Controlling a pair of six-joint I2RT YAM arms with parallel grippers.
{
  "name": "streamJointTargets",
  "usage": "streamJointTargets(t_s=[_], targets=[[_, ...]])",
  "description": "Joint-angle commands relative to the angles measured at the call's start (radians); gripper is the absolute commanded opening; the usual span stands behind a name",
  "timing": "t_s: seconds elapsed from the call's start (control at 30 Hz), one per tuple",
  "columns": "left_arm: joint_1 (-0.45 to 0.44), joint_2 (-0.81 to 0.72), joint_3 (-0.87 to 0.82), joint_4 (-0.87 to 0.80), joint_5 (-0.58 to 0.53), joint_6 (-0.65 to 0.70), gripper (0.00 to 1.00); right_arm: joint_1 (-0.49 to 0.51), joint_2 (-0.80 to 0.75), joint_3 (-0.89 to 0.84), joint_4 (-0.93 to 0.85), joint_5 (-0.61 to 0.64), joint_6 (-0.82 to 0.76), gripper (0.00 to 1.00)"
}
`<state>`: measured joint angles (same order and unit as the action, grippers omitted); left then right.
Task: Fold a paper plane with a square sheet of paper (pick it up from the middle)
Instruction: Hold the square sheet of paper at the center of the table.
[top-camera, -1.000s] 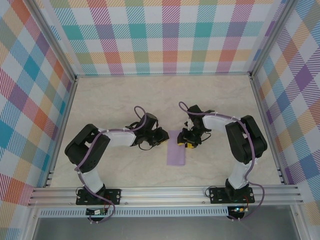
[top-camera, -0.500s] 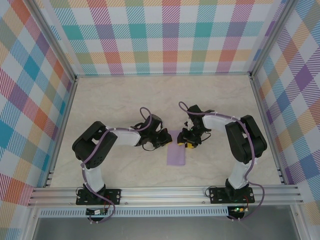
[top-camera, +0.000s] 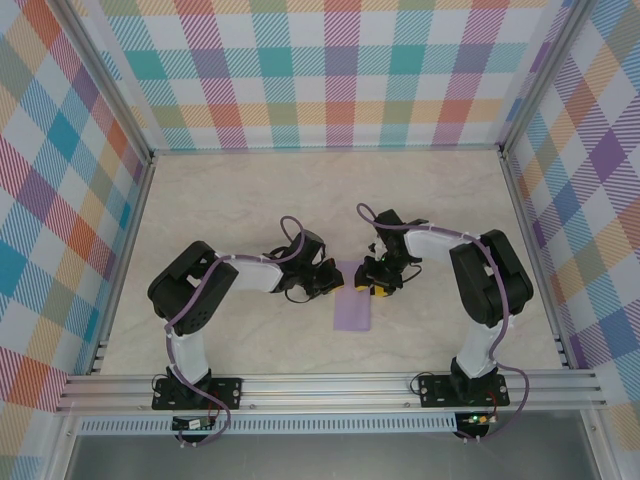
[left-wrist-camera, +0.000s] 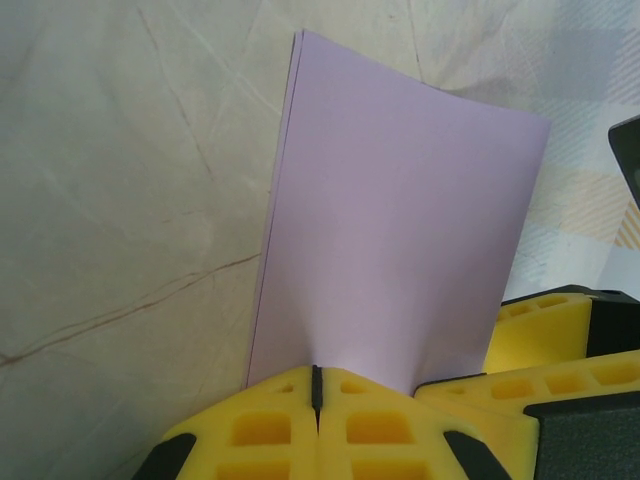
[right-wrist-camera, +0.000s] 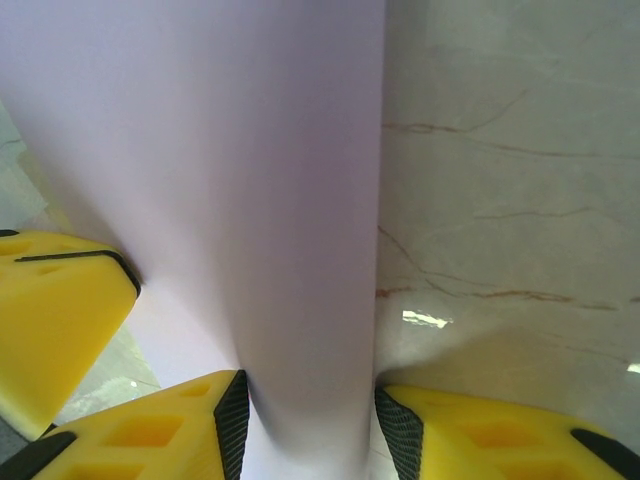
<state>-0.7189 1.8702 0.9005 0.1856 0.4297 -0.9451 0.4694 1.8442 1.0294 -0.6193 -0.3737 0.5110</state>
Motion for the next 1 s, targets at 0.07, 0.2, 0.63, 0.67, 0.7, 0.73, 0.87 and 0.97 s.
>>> streamJointTargets(t_s=[0.07, 0.2, 0.63, 0.67, 0.7, 0.73, 0.87, 0.97], targets=[[-0.008, 0.023, 0.004, -0.071, -0.011, 0.028, 0.00, 0.051, 0.208, -0.095, 0.164, 0.207, -0.039, 0.45], [-0.010, 0.028, -0.016, -0.091, -0.019, 0.029, 0.00, 0.051, 0.192, -0.094, 0.157, 0.203, -0.038, 0.45], [-0.025, 0.104, -0.011, -0.274, -0.105, 0.054, 0.00, 0.051, -0.246, -0.100, 0.033, 0.293, 0.046, 0.58], [-0.027, 0.107, -0.008, -0.284, -0.112, 0.054, 0.00, 0.051, -0.266, -0.101, 0.027, 0.295, 0.053, 0.58], [-0.030, 0.109, -0.003, -0.295, -0.119, 0.057, 0.00, 0.051, -0.287, -0.102, 0.026, 0.292, 0.060, 0.56], [-0.031, 0.110, 0.000, -0.304, -0.127, 0.057, 0.00, 0.051, -0.308, -0.106, 0.027, 0.284, 0.069, 0.55], [-0.039, 0.107, 0.001, -0.320, -0.142, 0.064, 0.00, 0.051, -0.370, -0.134, 0.107, 0.188, 0.086, 0.39], [-0.040, 0.105, -0.001, -0.327, -0.150, 0.066, 0.00, 0.051, -0.364, -0.139, 0.187, 0.079, 0.108, 0.24]])
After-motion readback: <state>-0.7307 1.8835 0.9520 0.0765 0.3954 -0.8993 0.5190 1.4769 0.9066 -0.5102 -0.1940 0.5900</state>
